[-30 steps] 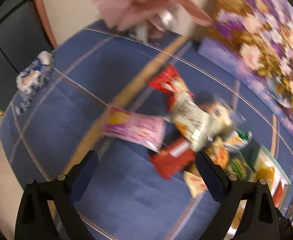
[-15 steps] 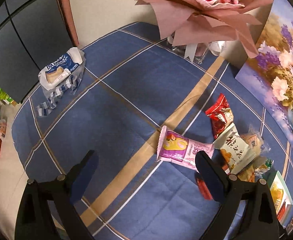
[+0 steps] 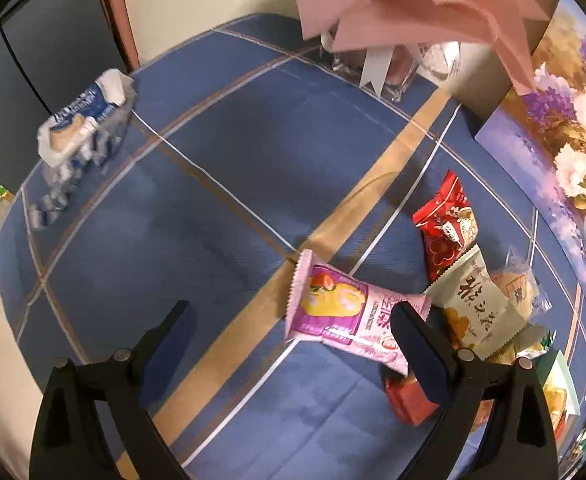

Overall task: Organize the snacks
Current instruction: 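Move both tools back to the snack pile, left tool toward the pink bag, then grasp the pink bag with the left tool while the right tool grasps the yellow bread bag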

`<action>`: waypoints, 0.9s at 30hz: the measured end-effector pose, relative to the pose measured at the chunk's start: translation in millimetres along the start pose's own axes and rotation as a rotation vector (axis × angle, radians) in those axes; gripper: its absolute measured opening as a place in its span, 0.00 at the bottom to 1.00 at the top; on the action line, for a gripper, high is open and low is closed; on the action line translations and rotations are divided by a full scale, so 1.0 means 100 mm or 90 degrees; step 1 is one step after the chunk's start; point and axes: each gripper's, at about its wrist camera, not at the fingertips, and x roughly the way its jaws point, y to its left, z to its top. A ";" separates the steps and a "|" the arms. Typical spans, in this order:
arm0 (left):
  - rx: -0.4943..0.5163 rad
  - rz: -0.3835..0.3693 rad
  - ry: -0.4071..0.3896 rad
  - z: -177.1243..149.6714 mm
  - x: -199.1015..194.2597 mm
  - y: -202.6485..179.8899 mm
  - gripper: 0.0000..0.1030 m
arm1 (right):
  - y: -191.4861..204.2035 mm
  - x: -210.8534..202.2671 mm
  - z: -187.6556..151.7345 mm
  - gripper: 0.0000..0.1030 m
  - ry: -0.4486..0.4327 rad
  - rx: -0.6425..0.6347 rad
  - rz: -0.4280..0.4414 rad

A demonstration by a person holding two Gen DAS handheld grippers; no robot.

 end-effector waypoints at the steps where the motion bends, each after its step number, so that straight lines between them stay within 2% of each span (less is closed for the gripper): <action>1: -0.004 -0.003 0.004 0.01 0.04 -0.02 0.95 | 0.02 0.03 0.01 1.00 0.003 -0.001 -0.004; 5: -0.003 -0.004 0.014 0.06 0.22 -0.13 0.95 | 0.09 0.15 0.04 1.00 0.011 -0.012 -0.015; 12: -0.039 0.012 0.025 0.09 0.53 -0.21 0.95 | 0.16 0.35 0.13 1.00 0.024 -0.016 -0.026; 21: 0.003 0.042 0.048 0.11 0.70 -0.28 0.95 | 0.25 0.53 0.21 1.00 0.029 -0.025 -0.040; 27: 0.026 0.053 0.057 0.11 0.64 -0.27 0.95 | 0.19 0.52 0.18 1.00 0.034 -0.023 -0.044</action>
